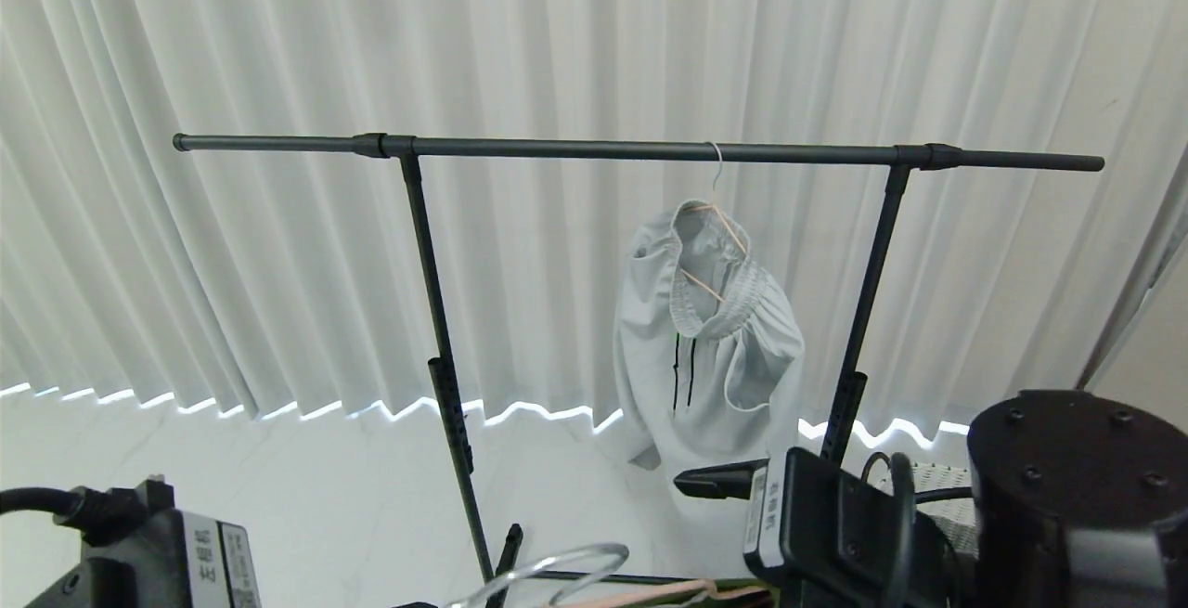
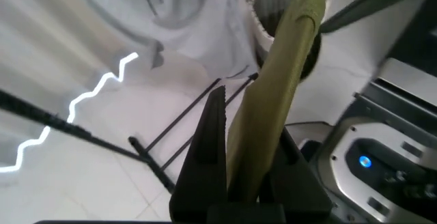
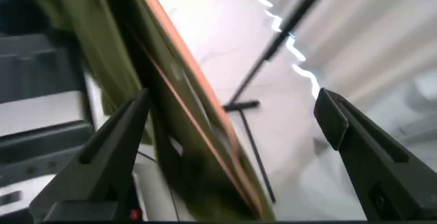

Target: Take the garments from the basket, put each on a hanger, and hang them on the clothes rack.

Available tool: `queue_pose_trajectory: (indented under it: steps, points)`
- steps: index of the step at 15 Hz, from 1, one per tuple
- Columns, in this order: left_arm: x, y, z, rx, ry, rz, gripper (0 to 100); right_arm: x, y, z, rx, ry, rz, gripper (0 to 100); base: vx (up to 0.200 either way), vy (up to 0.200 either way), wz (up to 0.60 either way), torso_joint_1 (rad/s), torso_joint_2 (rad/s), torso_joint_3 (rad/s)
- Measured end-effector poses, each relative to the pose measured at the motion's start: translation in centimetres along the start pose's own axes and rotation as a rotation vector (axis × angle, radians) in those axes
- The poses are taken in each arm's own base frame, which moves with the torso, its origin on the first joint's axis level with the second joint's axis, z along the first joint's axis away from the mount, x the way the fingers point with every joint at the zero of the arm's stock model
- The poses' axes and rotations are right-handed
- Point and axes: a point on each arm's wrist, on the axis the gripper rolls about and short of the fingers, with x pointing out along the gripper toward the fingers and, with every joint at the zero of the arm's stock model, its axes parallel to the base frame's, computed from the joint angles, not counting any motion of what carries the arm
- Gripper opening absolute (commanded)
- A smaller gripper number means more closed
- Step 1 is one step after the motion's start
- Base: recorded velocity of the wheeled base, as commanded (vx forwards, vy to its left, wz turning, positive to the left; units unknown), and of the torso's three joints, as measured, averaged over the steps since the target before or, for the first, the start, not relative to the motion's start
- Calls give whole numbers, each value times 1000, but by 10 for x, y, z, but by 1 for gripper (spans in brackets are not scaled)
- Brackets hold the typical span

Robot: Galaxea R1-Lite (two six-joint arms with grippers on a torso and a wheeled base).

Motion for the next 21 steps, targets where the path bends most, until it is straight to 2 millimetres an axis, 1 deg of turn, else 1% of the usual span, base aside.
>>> queue_pose_trajectory:
  steps: [2, 4, 6, 9, 13, 14, 21]
  points:
    - [-1, -5, 0, 22, -2, -31, 0, 12, 13, 3, -20, 4, 57, 100, 0, 0, 0, 0, 0, 0]
    - [-1, -5, -2, 51, 1, -35, 0, 18, 19, 0, -34, 21, 90, 100, 0, 0, 0, 0, 0, 0]
    - [-1, -5, -6, 91, 7, -36, 0, 20, 19, -5, -37, 42, 92, 100, 0, 0, 0, 0, 0, 0]
    - [-2, -5, -7, 96, 5, -34, 0, 17, 17, -15, -33, 74, 83, 100, 0, 0, 0, 0, 0, 0]
    - [-3, -4, -3, 88, -9, -32, 0, 17, 17, -18, -35, 84, 79, 100, 0, 0, 0, 0, 0, 0]
    - [-4, -4, -3, 88, -11, -32, 0, 18, 17, -18, -35, 85, 76, 0, 0, 0, 0, 0, 0, 0]
    - [-4, -4, 0, 82, -36, -31, 0, 20, 15, -19, -36, 96, 35, 0, 0, 0, 0, 0, 0, 0]
